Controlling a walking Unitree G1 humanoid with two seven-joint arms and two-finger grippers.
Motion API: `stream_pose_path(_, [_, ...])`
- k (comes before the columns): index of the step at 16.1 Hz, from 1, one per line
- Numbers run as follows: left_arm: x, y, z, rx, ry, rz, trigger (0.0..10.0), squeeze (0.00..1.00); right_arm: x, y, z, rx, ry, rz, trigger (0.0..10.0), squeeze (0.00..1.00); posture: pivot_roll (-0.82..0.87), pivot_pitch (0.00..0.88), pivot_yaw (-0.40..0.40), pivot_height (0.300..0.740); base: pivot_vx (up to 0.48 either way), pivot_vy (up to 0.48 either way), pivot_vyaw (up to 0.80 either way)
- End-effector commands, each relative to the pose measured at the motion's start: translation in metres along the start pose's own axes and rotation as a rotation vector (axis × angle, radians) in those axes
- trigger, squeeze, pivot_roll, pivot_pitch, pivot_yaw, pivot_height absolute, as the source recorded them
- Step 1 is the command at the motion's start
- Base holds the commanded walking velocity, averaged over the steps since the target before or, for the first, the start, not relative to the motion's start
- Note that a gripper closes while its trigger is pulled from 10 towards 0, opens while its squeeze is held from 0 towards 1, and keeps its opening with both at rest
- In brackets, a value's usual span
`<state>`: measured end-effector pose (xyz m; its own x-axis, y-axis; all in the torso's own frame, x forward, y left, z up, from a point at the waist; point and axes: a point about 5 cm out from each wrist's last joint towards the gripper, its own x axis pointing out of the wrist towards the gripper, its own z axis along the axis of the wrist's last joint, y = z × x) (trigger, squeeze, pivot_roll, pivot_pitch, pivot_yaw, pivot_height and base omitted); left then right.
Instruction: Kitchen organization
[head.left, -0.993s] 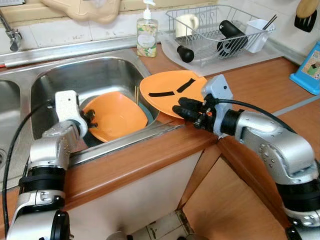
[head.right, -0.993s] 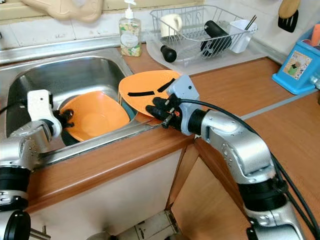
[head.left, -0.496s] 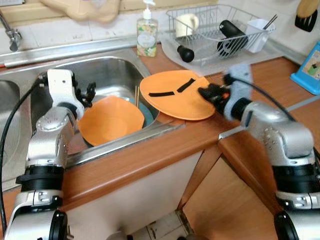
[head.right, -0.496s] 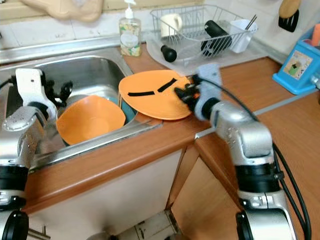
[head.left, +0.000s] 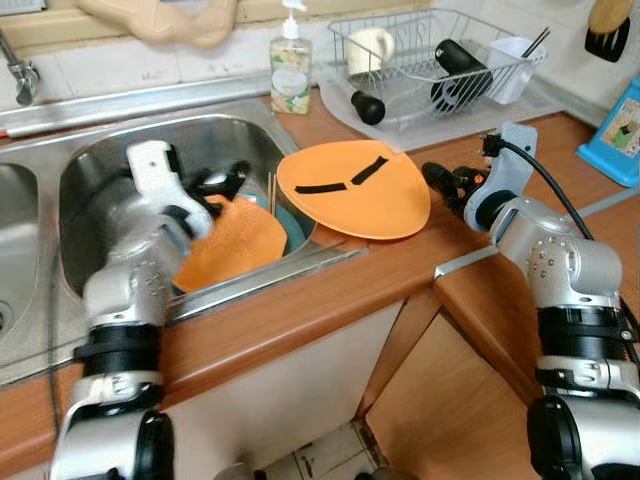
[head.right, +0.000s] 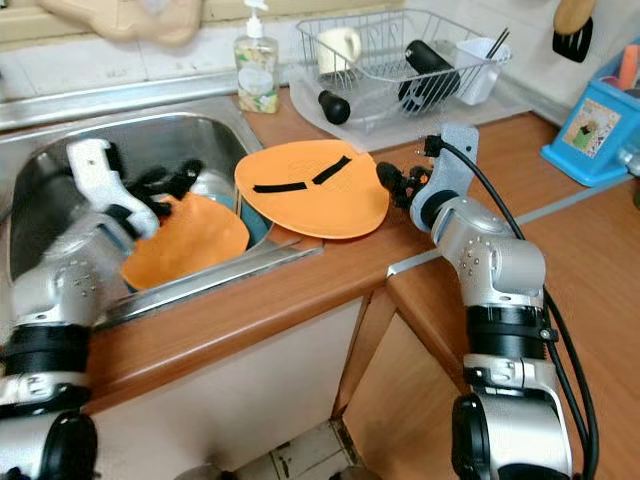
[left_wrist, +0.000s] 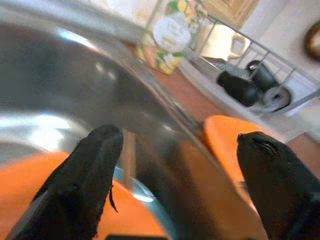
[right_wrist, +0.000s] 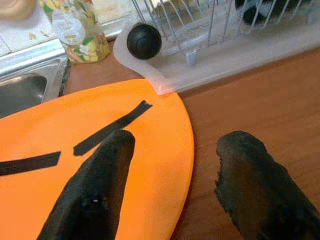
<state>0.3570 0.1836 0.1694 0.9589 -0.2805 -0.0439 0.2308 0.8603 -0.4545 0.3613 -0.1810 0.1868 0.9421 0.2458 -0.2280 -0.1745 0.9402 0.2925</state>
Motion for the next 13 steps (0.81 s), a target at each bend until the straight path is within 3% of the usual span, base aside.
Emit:
stream_pose_path(1, [0.005,-0.003,-0.001,-0.054,0.015,-0.008,10.0,1.0,0.003,0.001,0.003,0.013,-0.006,0.017,10.0,1.0,-0.21,0.0,0.019,0.74,0.0,0.0,0.0])
stream_pose_path(2, [0.009,-0.005,-0.008,-0.102,0.036,-0.014,10.0,1.0,0.007,0.002,-0.003,0.012,0.026,0.018,10.0,0.07,-0.21,0.0,0.023,0.74,0.0,0.0,0.0])
stream_pose_path(3, [0.012,-0.007,-0.013,-0.115,0.058,-0.032,10.0,0.95,0.01,0.003,-0.01,0.011,0.055,0.021,10.0,0.0,-0.21,0.0,0.027,0.74,0.0,0.0,0.0])
stream_pose_path(4, [0.016,-0.009,-0.018,-0.156,0.078,-0.032,10.0,0.0,0.013,0.005,-0.017,0.029,0.083,0.027,10.0,0.0,-0.21,0.0,0.03,0.74,0.0,0.0,0.0])
stream_pose_path(7, [0.023,-0.013,-0.027,-0.168,0.112,-0.043,10.0,0.0,0.017,0.012,-0.03,0.027,0.124,0.05,10.0,0.0,-0.21,0.0,0.037,0.74,0.0,0.0,0.0])
stream_pose_path(9, [0.031,-0.024,-0.036,-0.24,0.118,-0.103,10.0,0.0,0.017,0.021,-0.036,0.031,0.132,0.091,10.0,0.0,-0.21,0.0,0.039,0.74,0.0,0.0,0.0])
stream_pose_path(13, [0.036,-0.031,-0.047,-0.318,0.133,-0.136,10.0,0.0,0.015,0.034,-0.037,0.015,0.131,0.179,10.0,0.0,-0.22,0.0,0.041,0.74,0.0,0.0,0.0])
